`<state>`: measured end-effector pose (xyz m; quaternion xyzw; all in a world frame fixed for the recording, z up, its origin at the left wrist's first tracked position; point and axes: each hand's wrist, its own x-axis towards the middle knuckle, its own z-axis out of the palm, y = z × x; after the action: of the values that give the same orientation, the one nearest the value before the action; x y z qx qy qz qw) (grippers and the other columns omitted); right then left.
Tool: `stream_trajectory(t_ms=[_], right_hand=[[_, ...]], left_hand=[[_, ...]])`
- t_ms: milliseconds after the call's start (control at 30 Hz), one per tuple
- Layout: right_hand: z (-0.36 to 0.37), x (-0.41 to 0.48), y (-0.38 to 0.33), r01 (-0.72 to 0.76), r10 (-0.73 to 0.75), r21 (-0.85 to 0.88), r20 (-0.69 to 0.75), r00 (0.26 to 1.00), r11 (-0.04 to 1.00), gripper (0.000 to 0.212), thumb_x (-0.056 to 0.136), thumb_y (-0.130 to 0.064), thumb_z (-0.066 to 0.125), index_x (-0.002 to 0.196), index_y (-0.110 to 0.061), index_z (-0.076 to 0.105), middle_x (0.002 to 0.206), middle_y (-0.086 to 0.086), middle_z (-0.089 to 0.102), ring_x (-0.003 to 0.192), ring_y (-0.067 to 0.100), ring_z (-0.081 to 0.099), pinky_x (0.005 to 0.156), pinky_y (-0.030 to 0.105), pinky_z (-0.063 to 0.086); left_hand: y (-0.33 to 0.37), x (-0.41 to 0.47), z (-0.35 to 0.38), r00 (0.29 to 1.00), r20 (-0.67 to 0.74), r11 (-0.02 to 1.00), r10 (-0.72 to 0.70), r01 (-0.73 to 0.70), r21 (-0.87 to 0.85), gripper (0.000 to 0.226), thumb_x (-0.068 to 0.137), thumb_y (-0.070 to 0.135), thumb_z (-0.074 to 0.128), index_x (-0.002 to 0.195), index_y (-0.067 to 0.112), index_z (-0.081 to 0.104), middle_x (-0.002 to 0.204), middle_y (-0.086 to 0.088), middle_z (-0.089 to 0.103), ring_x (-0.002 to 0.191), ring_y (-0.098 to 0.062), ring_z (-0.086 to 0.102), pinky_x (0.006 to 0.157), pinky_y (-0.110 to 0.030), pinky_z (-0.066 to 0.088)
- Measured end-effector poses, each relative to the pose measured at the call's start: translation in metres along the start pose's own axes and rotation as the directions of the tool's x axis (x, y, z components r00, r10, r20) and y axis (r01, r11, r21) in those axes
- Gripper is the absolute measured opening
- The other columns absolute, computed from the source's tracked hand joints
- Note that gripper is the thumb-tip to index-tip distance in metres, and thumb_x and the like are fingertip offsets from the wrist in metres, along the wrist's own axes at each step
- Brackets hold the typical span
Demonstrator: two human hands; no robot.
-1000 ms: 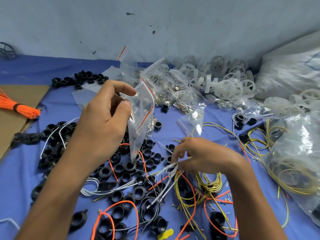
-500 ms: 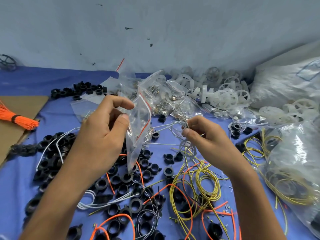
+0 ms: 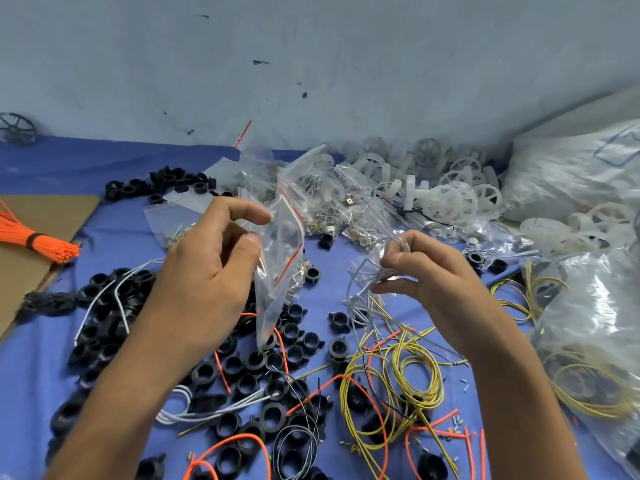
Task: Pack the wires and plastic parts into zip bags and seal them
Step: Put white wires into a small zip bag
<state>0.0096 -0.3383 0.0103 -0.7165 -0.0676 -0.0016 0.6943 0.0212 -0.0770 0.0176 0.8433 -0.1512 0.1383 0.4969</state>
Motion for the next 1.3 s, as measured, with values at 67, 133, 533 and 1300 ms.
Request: stream_trajectory(t_ms=[67,133,533,1300], right_hand=[[0.000,-0.002,-0.003,0.049,-0.052,-0.091,-0.040,0.998,0.995,0.015,0.087,-0.024,0.061,0.081,-0.011,0.064,0.083,0.012,0.055,0.078,0.018,0.057,0.074,0.028,0.053],[0.000,-0.003,-0.005,0.125,-0.163,-0.311,-0.098,0.982,0.942,0.009,0.089,-0.026,0.067,0.084,-0.020,0.071,0.085,0.001,0.057,0.070,0.010,0.053,0.067,0.020,0.045],[0.006,-0.006,-0.020,0.328,-0.378,-0.207,-0.282,0.882,0.921,0.014,0.087,-0.019,0.068,0.092,-0.028,0.060,0.087,0.005,0.072,0.080,0.015,0.068,0.067,0.022,0.051],[0.025,-0.009,-0.022,0.190,-0.176,0.102,-0.134,0.975,0.976,0.009,0.089,-0.013,0.065,0.089,-0.014,0.074,0.076,0.007,0.067,0.066,0.019,0.055,0.059,0.026,0.050]], left_hand=[[-0.001,0.000,0.000,1.000,-0.003,1.000,0.002,-0.002,0.007,0.020,0.094,0.041,0.046,0.111,0.046,0.055,0.076,-0.009,0.055,0.057,-0.027,0.048,0.051,-0.048,0.046],[-0.002,0.000,0.000,1.000,-0.003,1.000,0.004,-0.004,0.008,0.021,0.094,0.042,0.046,0.112,0.046,0.055,0.075,-0.009,0.055,0.056,-0.026,0.047,0.049,-0.047,0.044],[0.000,-0.001,0.002,1.000,0.018,1.000,0.000,0.000,-0.006,0.023,0.097,0.034,0.049,0.116,0.045,0.056,0.073,-0.012,0.054,0.054,-0.028,0.044,0.045,-0.037,0.037],[0.008,-0.005,0.015,0.964,0.186,0.981,-0.190,0.177,0.084,0.017,0.095,0.037,0.056,0.105,0.046,0.066,0.064,0.004,0.068,0.049,-0.010,0.059,0.045,-0.025,0.044]])
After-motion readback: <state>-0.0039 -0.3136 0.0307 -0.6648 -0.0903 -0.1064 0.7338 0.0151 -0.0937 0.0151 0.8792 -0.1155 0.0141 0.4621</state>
